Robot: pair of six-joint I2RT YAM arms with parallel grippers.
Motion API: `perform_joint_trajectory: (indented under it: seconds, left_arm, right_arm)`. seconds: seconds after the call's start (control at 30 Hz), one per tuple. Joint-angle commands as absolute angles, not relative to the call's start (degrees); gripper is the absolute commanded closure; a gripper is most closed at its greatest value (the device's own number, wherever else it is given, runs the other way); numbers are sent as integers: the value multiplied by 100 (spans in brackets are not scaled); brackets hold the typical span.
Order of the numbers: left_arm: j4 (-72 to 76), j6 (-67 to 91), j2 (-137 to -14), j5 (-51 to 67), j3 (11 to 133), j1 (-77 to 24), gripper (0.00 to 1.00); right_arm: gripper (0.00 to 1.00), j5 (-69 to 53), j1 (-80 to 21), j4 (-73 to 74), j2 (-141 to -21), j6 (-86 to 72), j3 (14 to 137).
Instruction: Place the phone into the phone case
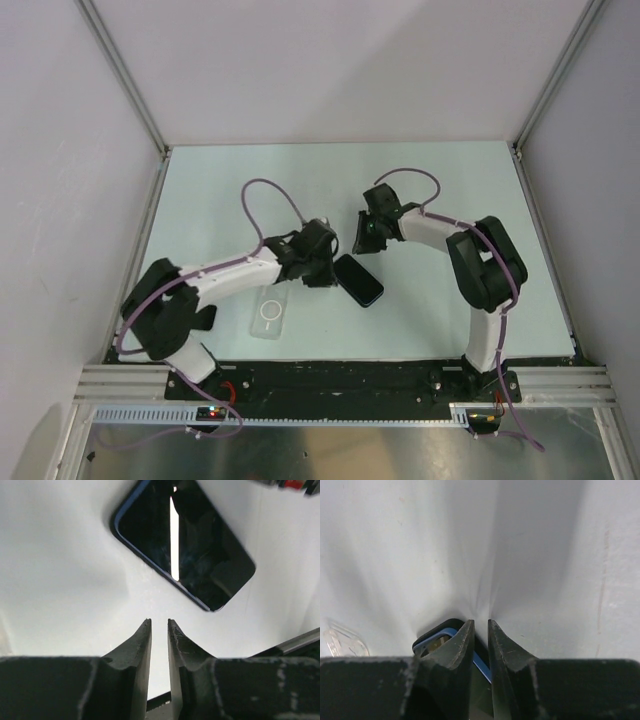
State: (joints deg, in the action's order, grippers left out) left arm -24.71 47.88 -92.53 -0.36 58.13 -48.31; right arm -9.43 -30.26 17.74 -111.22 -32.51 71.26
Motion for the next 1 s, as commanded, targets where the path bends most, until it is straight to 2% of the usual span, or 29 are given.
perform_joint_trajectory:
  seconds: [0.0, 0.2, 0.37, 0.5, 0.7, 0.97]
  left_arm:
    - [-2439, 4508, -8769, -301, 5918, -4247, 75]
    - [-2455, 4033, -9664, 135, 6920, -3449, 72]
    - [-2494, 3717, -10570, 558, 7694, -3258, 71]
    - [-2561, 3619, -11175, 740, 8153, -3202, 72]
    - [-2560, 3646, -11479, 892, 8207, -3244, 76]
    - [-2564, 3777, -11365, 781, 7734, -3496, 79]
  right_arm:
    - [75, -478, -2827, 2178, -10938, -3149, 7585]
    - [55, -407, -2735, 2343, -10497, -2972, 7562]
    - [52, -283, -2882, 2573, -10344, -2994, 7420]
    - [49, 68, -2815, 2529, -9589, -3300, 6718]
    - [35, 198, -2763, 2259, -8423, -3785, 5528]
    - [12, -499, -2761, 1418, -7386, -4784, 4041]
